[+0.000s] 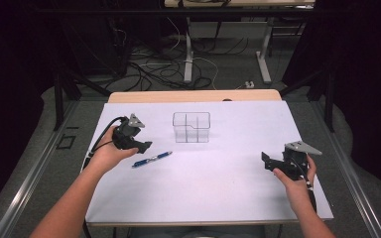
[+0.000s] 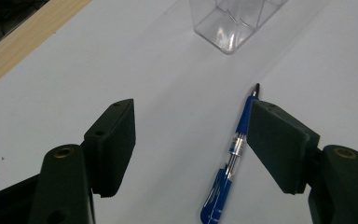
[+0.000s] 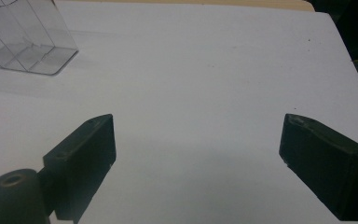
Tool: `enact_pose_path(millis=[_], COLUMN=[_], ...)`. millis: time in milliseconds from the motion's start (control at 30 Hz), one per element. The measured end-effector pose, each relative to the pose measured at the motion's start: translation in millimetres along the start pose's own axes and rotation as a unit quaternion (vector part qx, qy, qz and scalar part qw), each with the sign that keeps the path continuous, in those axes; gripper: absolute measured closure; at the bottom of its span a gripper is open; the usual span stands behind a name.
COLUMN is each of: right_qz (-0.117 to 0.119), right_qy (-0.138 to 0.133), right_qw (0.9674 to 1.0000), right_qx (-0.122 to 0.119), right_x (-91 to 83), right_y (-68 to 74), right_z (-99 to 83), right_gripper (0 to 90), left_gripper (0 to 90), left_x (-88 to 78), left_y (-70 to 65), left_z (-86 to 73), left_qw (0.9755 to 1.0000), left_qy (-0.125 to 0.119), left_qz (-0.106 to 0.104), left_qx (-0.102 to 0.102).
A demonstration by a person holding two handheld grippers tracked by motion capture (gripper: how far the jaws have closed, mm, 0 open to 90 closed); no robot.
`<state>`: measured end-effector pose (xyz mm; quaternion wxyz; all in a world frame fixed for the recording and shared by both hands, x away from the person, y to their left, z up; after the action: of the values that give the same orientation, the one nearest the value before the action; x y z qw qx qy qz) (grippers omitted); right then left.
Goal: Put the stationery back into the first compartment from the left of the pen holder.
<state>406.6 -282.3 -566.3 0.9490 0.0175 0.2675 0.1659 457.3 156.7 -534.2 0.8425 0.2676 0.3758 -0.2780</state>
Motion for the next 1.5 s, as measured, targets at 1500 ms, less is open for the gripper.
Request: enact_pose_path(millis=[1500], right_qz=[0.003], right_qy=[-0.002], right_qw=[1.0000], right_qx=[-0.001], right_x=[1.1], right_y=[0.8], right_z=[0.2], right_gripper=[10.2], left_gripper=[45.0], left_x=[33.7], left_y=[-28.7], left_z=[-13.4], left_qw=[0.9821], left_qy=[0.133], left_qz=[-0.056], left_qx=[0.121])
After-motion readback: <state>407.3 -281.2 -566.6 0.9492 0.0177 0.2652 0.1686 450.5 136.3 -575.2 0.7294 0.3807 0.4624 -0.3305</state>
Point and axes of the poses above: each handheld gripper's, and its own axes: x roughly forward along the jaws, z roughly out of its top, y roughly to its left, the point moved 9 cm from there along x, roughly forward along the jaws, and after that the axes turned 6 degrees about z, right-handed, at the moved point
